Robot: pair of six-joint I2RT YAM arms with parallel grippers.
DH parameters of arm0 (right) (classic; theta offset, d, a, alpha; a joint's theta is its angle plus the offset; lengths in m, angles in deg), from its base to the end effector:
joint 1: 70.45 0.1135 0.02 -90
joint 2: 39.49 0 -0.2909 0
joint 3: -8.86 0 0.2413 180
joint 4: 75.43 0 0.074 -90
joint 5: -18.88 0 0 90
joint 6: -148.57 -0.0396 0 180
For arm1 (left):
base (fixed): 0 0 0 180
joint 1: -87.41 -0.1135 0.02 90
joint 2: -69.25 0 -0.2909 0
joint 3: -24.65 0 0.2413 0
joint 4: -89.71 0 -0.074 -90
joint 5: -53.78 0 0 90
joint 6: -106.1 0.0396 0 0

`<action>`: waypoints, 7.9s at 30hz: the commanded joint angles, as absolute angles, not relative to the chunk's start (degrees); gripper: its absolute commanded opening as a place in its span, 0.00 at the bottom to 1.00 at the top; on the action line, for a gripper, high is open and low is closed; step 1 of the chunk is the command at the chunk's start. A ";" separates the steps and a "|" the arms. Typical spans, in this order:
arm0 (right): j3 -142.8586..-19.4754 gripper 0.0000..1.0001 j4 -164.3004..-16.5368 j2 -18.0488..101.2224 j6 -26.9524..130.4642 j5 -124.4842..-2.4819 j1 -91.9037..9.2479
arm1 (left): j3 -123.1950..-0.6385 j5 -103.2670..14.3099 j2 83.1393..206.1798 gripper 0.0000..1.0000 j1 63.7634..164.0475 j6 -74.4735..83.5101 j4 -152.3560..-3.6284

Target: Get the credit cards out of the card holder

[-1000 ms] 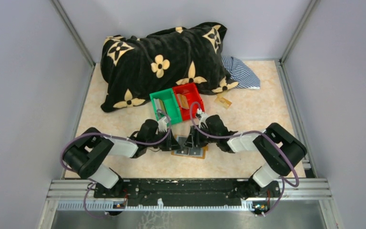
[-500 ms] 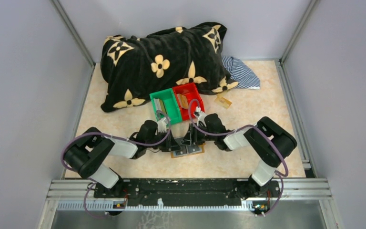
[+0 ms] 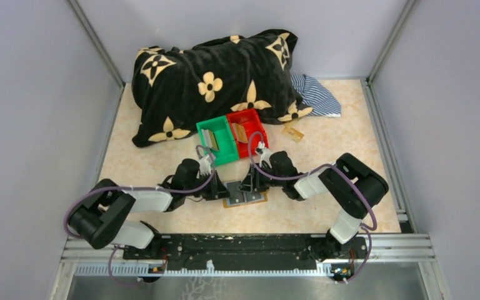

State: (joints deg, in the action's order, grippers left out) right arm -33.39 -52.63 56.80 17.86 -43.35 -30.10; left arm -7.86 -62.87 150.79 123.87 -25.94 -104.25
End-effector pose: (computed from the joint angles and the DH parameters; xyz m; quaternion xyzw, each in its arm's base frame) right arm 0.2066 0.1997 0.1508 -0.1151 0.8463 0.4684 0.2261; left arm 0.1704 -0.1480 0.1562 0.0641 0.8676 -0.4423 0.2182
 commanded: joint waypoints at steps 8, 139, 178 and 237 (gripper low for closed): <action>-32.47 0.40 -58.93 57.69 20.43 -43.51 -29.50 | -4.47 -62.50 152.88 0.19 123.18 -27.36 -105.76; -24.59 0.00 -56.48 37.34 24.01 -44.08 -29.74 | -10.57 -62.80 167.31 0.19 122.39 -23.58 -101.55; -28.63 0.00 -57.70 48.62 27.12 -33.76 -35.57 | -12.17 -63.28 165.12 0.19 122.47 -25.99 -106.41; -30.77 0.00 -108.34 17.03 28.49 -56.34 -42.33 | -15.21 -64.05 171.80 0.15 121.26 -27.74 -107.50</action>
State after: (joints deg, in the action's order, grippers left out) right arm -27.82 -103.21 20.60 29.99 -49.43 -41.77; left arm -16.31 -68.71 169.48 121.84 -30.84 -115.94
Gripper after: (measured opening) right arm 0.007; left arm 0.147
